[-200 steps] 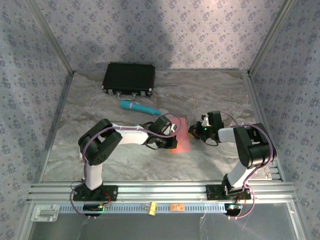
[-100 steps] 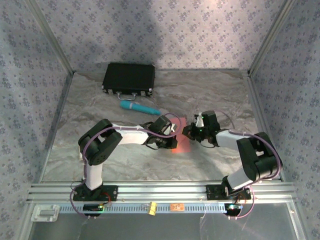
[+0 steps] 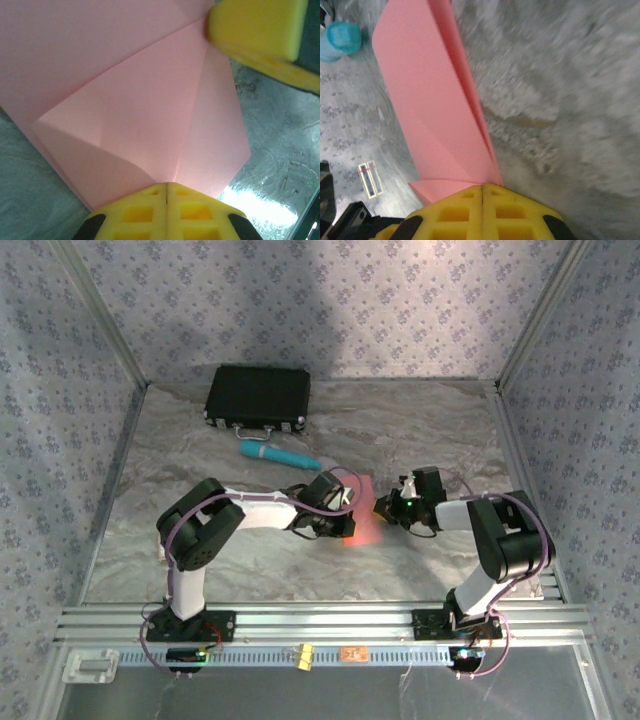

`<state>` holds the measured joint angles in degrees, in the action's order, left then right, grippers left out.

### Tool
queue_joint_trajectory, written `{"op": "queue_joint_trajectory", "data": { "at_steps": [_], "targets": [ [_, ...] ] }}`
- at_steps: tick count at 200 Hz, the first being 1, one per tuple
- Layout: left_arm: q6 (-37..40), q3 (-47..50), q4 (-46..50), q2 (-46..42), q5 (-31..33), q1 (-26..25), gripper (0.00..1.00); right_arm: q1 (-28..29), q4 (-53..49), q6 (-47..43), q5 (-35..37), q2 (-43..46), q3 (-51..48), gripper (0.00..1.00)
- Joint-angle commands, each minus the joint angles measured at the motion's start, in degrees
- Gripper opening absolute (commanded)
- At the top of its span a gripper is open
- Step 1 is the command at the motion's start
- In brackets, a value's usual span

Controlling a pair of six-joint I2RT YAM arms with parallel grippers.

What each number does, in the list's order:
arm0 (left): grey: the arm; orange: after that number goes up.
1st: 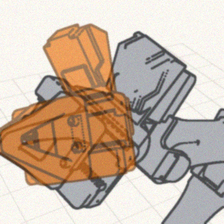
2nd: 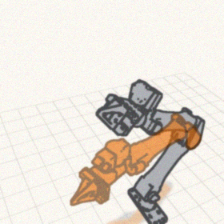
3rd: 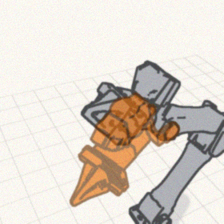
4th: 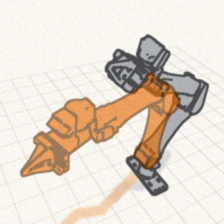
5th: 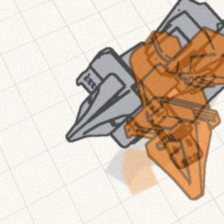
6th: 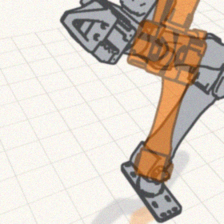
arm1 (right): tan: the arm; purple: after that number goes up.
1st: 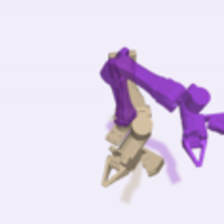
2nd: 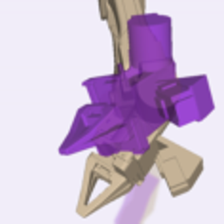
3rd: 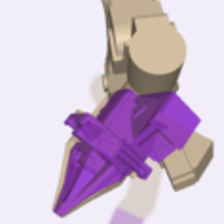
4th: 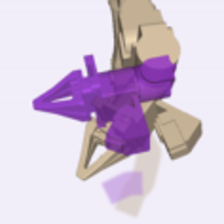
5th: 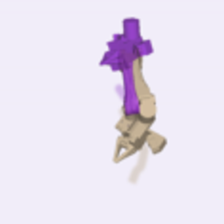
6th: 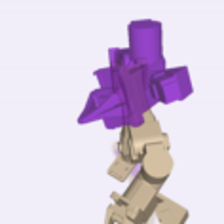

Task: Fold a paper plane with a square sheet of paper (pick it up from the middle)
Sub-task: Fold the triangle a second time at the center of the table.

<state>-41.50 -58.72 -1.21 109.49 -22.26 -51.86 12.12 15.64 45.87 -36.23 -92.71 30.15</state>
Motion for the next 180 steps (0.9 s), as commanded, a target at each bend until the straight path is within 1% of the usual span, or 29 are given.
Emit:
{"op": "queue_joint_trajectory", "data": {
  "at_steps": [1, 22, 48, 83, 104, 127, 180],
  "targets": [
    [0.3, 2.2, 6.1, 0.8, 2.5, -0.4, 0.0, 0.1, -0.8, 0.1, 2.2, 2.1, 0.7, 0.03],
    [0.2, 2.4, 5.9, 0.5, 2.6, -0.4, 0.0, 1.9, -2.5, -0.7, 2.8, 4.8, 0.9, 0.03],
    [0.4, 2.2, 6.0, 0.4, 2.5, -0.4, 0.0, 2.7, -2.7, -1.1, 2.4, 5.6, 0.4, 0.03],
    [0.6, 1.9, 5.9, 0.5, 2.5, -0.3, 0.0, 3.4, -2.1, -2.5, -2.5, 2.2, 2.4, 0.04],
    [0.6, 1.7, 5.9, 0.3, 2.3, -0.4, 0.0, 4.0, -3.0, -3.2, -0.4, 0.5, 2.5, 0.02],
    [0.8, 0.8, 6.1, -0.3, 1.9, -0.4, 0.0, 3.1, -3.5, -3.3, 2.1, -0.9, 1.0, 0.0],
    [0.8, -5.5, 6.9, -1.6, 0.6, -0.2, 0.01, 2.4, -3.2, -3.3, 2.7, -1.5, -0.5, 0.0]
  ]
}}
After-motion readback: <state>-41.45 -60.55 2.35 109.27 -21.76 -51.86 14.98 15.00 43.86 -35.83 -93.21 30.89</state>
